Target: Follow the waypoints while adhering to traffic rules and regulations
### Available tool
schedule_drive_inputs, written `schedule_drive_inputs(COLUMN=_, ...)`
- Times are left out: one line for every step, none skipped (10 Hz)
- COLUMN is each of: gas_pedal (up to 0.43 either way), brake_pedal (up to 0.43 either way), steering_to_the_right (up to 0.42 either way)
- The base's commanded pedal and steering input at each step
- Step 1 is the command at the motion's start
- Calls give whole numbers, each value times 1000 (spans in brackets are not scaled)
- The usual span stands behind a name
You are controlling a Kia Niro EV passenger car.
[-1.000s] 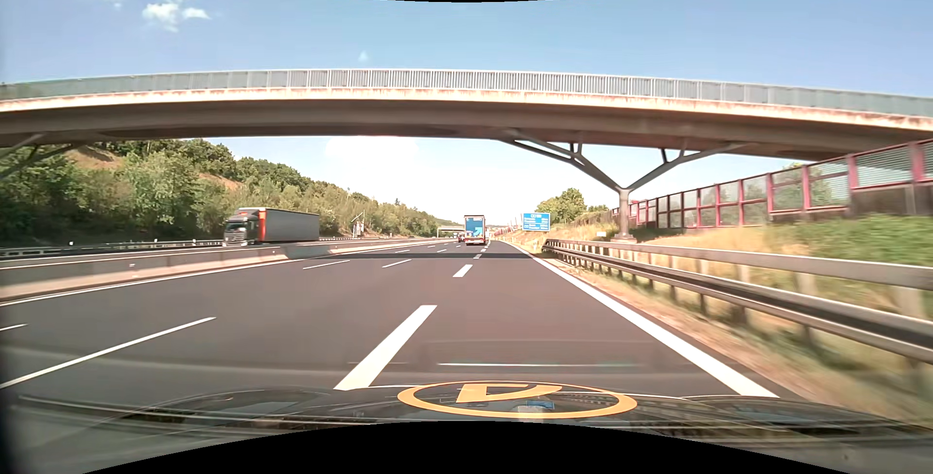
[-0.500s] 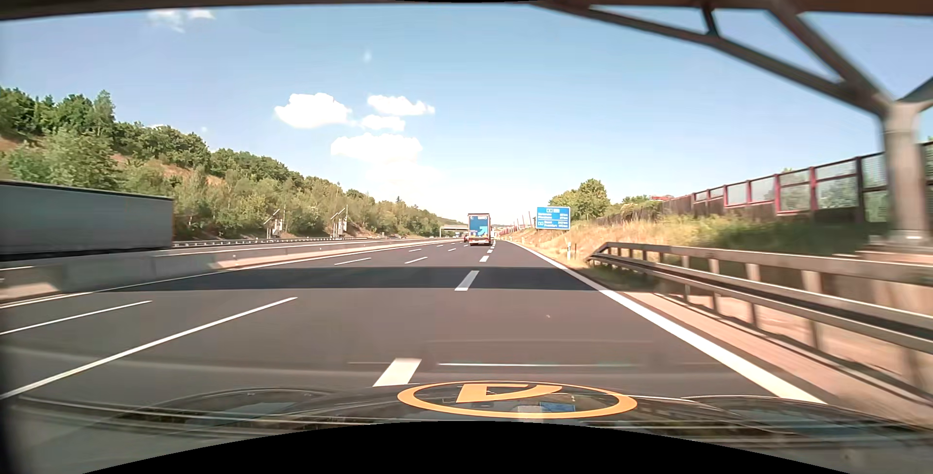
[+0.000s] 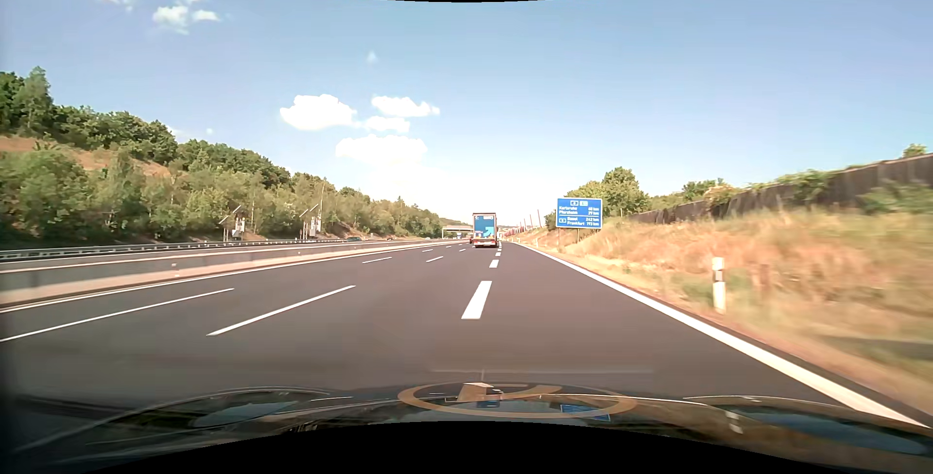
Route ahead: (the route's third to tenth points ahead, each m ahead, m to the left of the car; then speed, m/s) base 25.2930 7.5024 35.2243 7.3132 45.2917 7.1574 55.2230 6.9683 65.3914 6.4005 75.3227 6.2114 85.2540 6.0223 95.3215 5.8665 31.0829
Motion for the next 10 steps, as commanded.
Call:
schedule_drive_inputs(gas_pedal=280, brake_pedal=0, steering_to_the_right=-6)
schedule_drive_inputs(gas_pedal=268, brake_pedal=0, steering_to_the_right=-6)
schedule_drive_inputs(gas_pedal=268, brake_pedal=0, steering_to_the_right=-6)
schedule_drive_inputs(gas_pedal=268, brake_pedal=0, steering_to_the_right=-5)
schedule_drive_inputs(gas_pedal=268, brake_pedal=0, steering_to_the_right=-5)
schedule_drive_inputs(gas_pedal=260, brake_pedal=0, steering_to_the_right=-5)
schedule_drive_inputs(gas_pedal=220, brake_pedal=0, steering_to_the_right=-5)
schedule_drive_inputs(gas_pedal=177, brake_pedal=0, steering_to_the_right=-3)
schedule_drive_inputs(gas_pedal=177, brake_pedal=0, steering_to_the_right=-2)
schedule_drive_inputs(gas_pedal=169, brake_pedal=0, steering_to_the_right=-1)
